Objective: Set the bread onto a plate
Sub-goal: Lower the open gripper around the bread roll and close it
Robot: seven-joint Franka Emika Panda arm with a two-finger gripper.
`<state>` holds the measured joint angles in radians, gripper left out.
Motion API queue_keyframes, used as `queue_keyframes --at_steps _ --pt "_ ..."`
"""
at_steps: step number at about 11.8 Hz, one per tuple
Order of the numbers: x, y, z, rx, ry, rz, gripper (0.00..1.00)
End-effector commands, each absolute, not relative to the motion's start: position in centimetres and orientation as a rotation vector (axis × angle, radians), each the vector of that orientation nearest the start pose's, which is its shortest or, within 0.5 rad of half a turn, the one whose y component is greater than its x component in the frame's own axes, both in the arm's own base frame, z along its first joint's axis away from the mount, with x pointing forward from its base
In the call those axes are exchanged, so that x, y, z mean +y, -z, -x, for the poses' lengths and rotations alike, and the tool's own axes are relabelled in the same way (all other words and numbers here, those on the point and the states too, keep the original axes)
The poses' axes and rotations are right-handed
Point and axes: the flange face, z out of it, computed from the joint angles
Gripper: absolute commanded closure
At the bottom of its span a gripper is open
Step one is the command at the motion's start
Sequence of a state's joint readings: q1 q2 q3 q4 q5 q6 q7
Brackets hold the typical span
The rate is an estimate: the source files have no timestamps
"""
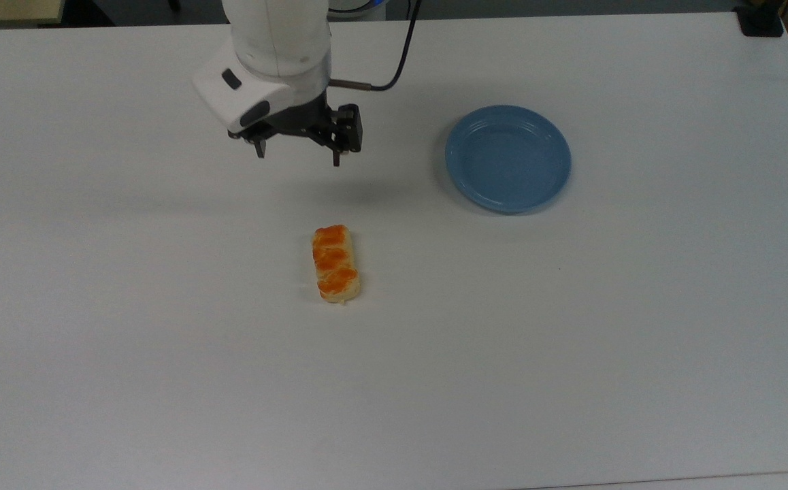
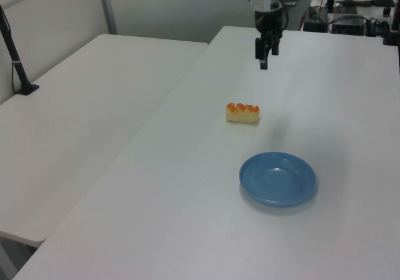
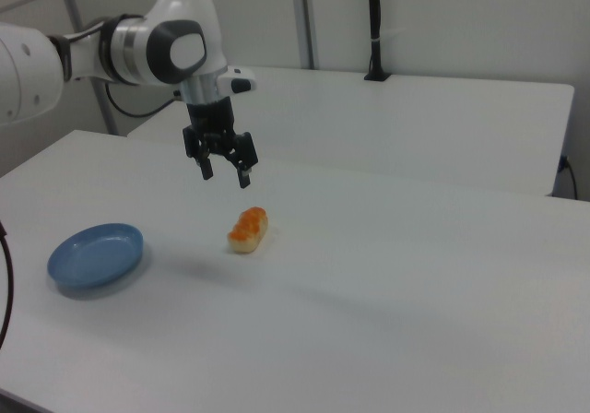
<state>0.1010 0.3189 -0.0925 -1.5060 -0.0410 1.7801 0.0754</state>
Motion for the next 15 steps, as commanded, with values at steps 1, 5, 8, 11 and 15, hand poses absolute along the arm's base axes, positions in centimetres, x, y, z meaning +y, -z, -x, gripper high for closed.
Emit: queue_keyframes --at_steps 1,5,8,11,15 --pt "2.3 -43.1 -67.6 -0.028 -0.019 3.209 0.00" --pt "3.4 -39.5 -68.9 -0.051 0.005 3.214 0.00" --pt "4.1 -36.9 -69.8 -0.046 0.041 3.213 0.00" --pt "4.8 -33.0 -70.4 -0.028 0.031 3.234 0.00" --pt "4.8 -29.8 -70.5 -0.040 -0.028 3.240 0.30"
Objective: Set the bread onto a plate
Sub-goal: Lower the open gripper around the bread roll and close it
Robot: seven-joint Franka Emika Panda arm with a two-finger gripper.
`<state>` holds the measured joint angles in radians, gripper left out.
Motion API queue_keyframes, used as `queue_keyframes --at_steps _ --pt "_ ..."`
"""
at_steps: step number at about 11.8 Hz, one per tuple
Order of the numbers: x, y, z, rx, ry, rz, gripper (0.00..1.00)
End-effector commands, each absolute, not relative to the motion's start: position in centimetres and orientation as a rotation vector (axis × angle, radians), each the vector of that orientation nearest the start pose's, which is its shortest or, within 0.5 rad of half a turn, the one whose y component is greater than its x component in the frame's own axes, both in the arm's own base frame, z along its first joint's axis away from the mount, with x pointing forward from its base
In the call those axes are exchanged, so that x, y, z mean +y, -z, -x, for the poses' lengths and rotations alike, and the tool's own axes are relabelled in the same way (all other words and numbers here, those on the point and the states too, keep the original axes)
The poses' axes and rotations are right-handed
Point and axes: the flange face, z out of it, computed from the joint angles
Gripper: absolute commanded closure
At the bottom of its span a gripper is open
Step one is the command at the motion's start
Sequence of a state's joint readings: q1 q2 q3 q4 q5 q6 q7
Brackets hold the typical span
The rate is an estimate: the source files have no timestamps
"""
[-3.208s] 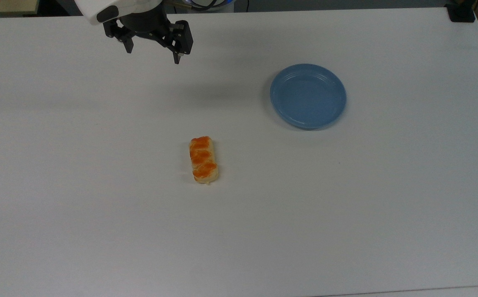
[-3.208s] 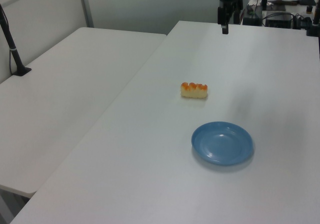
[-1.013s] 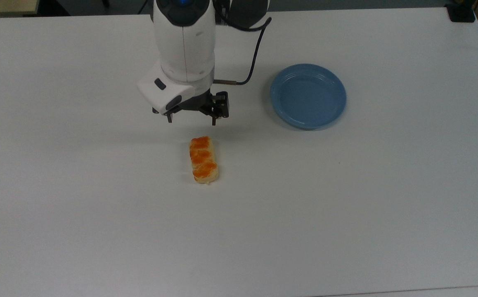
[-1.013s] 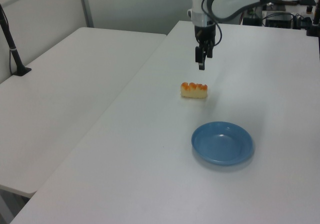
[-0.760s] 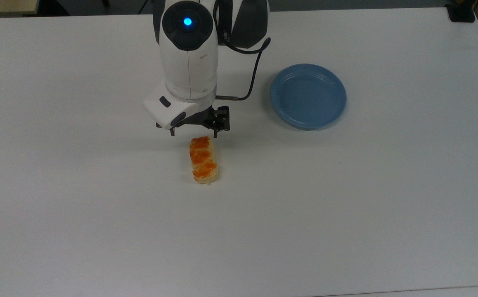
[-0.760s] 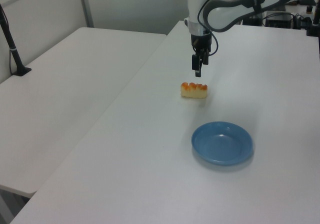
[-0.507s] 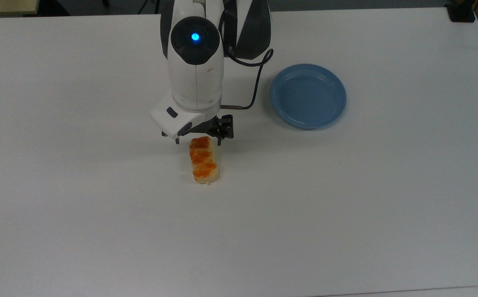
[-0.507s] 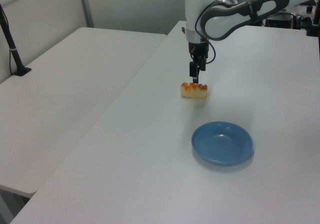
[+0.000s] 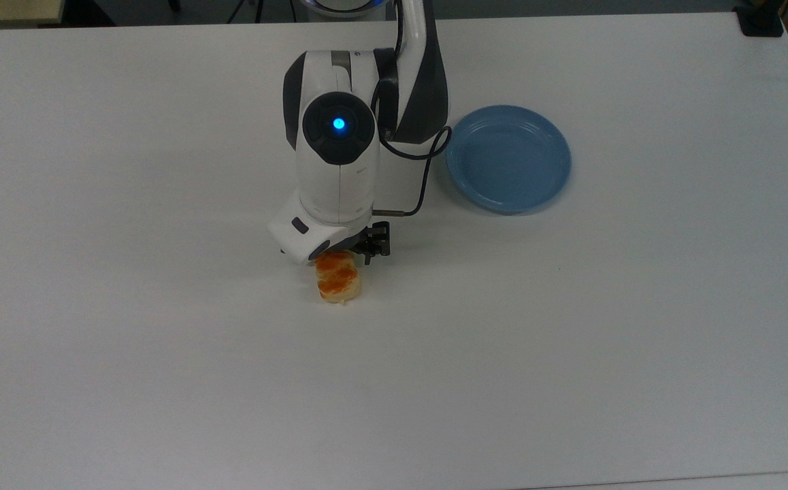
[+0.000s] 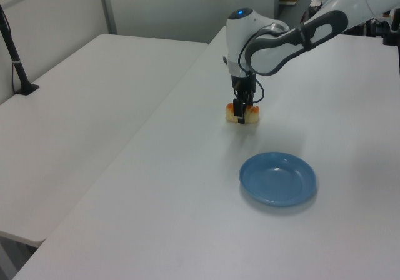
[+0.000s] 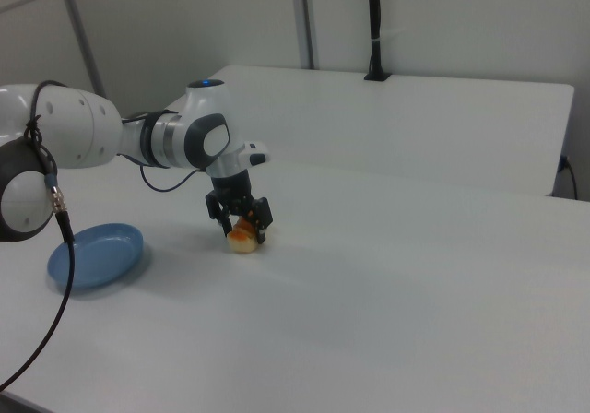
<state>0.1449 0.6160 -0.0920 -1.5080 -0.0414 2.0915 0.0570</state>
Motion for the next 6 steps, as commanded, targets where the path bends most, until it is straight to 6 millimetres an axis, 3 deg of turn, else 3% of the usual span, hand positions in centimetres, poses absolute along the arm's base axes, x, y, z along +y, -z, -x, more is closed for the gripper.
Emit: queue_keyframes --at_steps 1,2,4,6 --pt "4.8 -29.9 -70.5 -0.050 -0.028 3.240 0.46" --pt "4.5 -30.4 -70.5 -0.045 -0.017 3.239 0.66" --pt "4.7 -33.2 -70.5 -0.039 0.032 3.230 0.69" --pt "5.2 -38.1 -69.6 -0.030 0.060 3.211 0.68"
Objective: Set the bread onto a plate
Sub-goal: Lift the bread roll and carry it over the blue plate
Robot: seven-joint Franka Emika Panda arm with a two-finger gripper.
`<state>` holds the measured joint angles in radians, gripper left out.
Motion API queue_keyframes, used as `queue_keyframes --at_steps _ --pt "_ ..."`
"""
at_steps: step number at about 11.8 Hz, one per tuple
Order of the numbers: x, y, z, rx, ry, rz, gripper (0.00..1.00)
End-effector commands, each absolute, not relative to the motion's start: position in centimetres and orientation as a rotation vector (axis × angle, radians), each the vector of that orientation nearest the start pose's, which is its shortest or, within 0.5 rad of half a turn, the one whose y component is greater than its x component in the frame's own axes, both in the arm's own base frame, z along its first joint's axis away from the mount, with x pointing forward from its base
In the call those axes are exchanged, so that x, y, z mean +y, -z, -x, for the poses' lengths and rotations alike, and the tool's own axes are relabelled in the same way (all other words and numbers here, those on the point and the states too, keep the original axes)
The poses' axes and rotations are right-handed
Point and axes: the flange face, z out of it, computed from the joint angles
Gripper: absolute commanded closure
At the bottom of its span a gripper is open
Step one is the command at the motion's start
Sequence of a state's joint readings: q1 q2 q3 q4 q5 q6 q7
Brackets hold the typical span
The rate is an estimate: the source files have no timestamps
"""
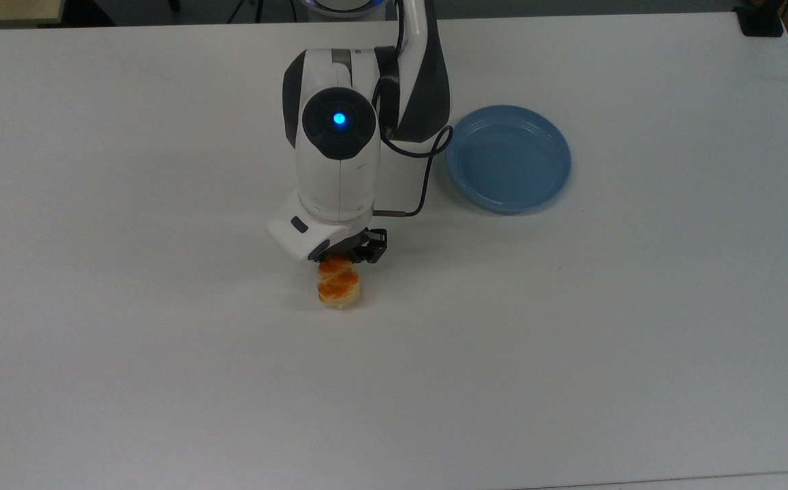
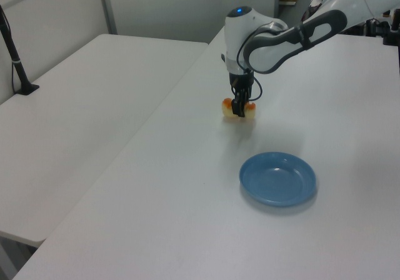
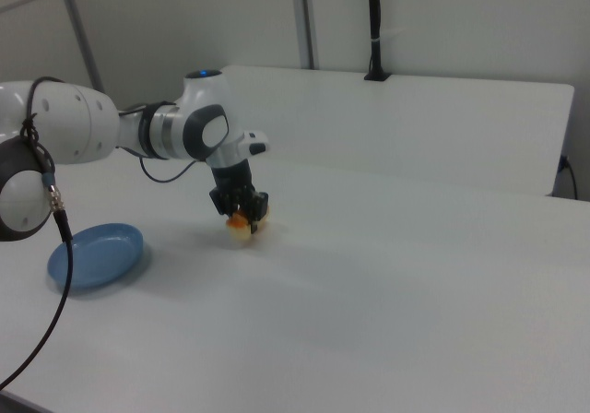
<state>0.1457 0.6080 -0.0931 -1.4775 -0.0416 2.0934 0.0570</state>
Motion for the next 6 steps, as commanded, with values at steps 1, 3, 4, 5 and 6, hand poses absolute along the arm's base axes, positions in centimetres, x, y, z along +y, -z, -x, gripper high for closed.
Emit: queue_keyframes --at_steps 1,3,4,5,6 --pt "5.5 -41.1 -68.8 -0.027 0.052 3.205 0.68" --pt "8.1 -47.1 -67.3 -0.052 0.073 3.159 0.68" --pt "9.1 -49.0 -66.5 -0.064 0.068 3.141 0.66" --pt "11.1 -50.5 -65.8 -0.087 0.057 3.123 0.66" --pt "13.7 -52.0 -64.8 -0.088 0.043 3.110 0.66"
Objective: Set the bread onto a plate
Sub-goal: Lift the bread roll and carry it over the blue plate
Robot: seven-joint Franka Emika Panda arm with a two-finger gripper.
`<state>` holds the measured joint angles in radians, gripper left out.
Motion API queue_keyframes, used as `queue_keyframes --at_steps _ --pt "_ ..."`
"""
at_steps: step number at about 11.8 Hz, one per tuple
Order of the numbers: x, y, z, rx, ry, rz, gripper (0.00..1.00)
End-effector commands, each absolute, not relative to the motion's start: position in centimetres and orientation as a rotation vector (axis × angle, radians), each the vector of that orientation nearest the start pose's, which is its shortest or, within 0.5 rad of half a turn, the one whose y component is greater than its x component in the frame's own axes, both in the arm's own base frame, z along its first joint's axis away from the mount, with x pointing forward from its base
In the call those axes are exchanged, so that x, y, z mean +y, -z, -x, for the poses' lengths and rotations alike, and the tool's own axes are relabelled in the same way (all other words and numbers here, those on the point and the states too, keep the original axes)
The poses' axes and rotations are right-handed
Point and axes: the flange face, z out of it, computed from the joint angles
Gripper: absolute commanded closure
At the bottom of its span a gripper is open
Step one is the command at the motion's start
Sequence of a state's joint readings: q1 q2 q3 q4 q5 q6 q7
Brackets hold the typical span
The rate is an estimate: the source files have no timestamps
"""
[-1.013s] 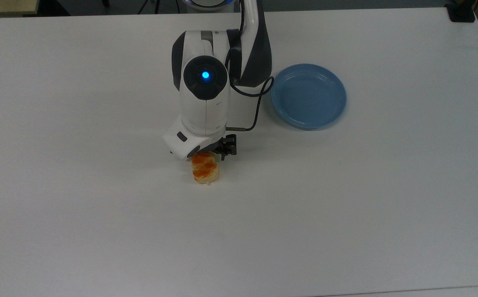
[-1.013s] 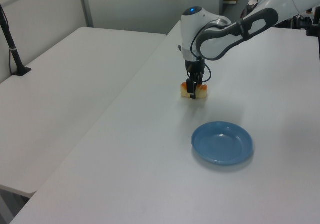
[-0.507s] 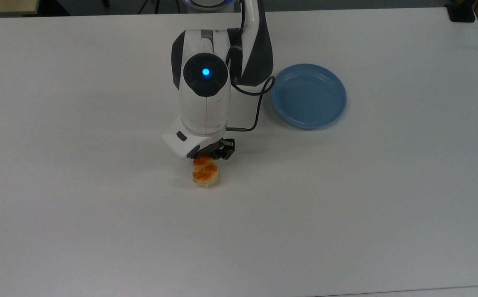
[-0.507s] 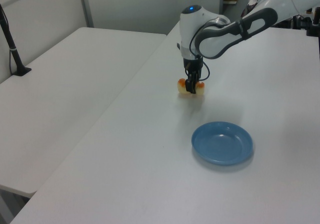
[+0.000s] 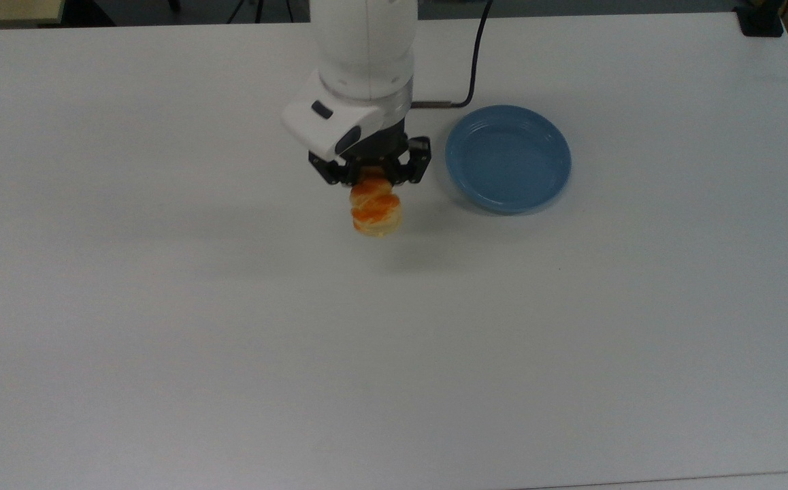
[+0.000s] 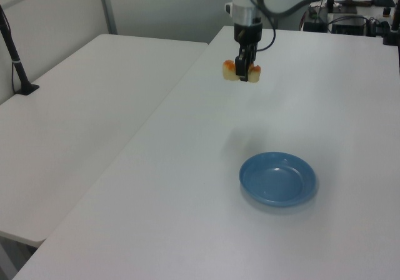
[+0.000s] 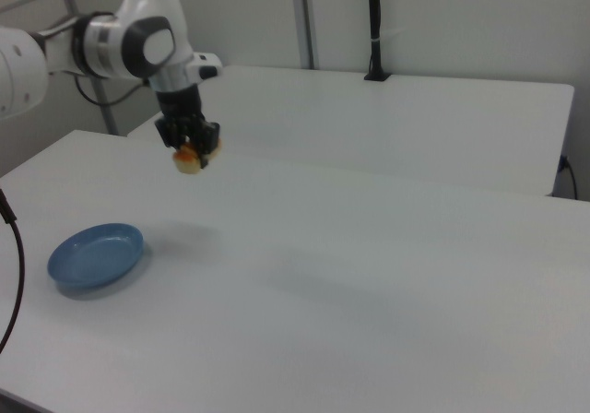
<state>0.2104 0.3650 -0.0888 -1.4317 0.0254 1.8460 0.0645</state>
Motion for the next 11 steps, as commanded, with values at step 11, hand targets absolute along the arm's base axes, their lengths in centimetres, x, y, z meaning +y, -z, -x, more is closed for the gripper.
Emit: queue_keyframes --at_steps 11 --pt "33.1 -40.7 -59.0 -0.196 -0.197 3.170 0.65"
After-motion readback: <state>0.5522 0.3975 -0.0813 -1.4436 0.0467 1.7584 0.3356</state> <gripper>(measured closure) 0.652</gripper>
